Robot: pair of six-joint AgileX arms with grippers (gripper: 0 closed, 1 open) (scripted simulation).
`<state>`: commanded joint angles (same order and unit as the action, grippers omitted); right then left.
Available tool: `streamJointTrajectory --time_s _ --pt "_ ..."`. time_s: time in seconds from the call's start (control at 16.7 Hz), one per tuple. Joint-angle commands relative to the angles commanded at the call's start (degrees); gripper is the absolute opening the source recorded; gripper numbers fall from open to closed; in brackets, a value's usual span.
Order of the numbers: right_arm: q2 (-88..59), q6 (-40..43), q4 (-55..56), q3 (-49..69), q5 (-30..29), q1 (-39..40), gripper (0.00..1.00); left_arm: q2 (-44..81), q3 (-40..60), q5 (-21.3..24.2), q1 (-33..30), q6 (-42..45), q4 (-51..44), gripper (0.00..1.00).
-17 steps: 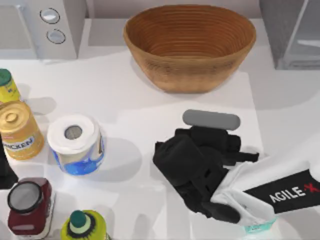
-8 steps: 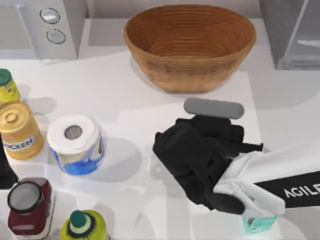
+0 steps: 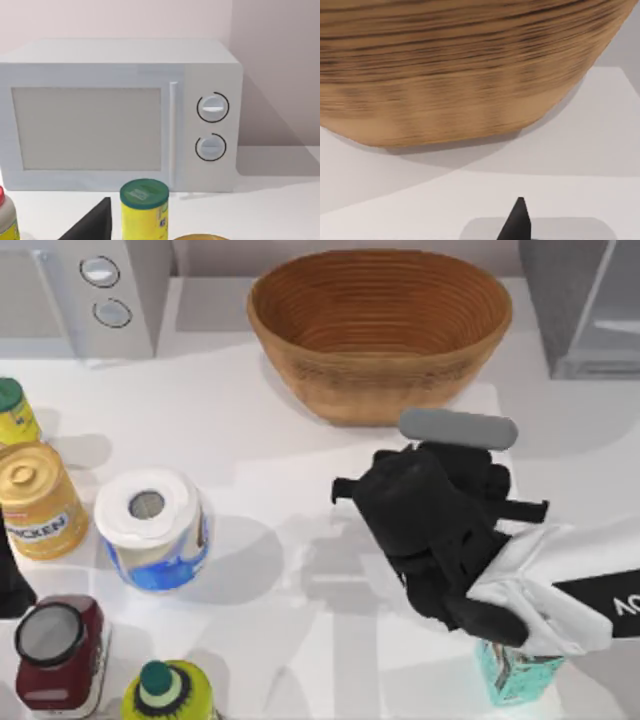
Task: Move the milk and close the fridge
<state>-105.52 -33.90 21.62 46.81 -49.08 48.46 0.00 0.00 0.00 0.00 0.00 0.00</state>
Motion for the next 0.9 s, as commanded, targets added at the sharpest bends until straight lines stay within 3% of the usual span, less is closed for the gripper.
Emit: streamJointTrajectory --time_s 0.6,0.9 --pt "15.5 28.5 38.4 -19.7 36.5 -34.2 0.00 0.0 0.0 0.0 0.0 0.0 0.0 1.00" --pt "18.9 33.0 42.1 -24.2 45.9 -46.4 0.00 0.0 0.0 0.0 0.0 0.0 0.0 1.00"
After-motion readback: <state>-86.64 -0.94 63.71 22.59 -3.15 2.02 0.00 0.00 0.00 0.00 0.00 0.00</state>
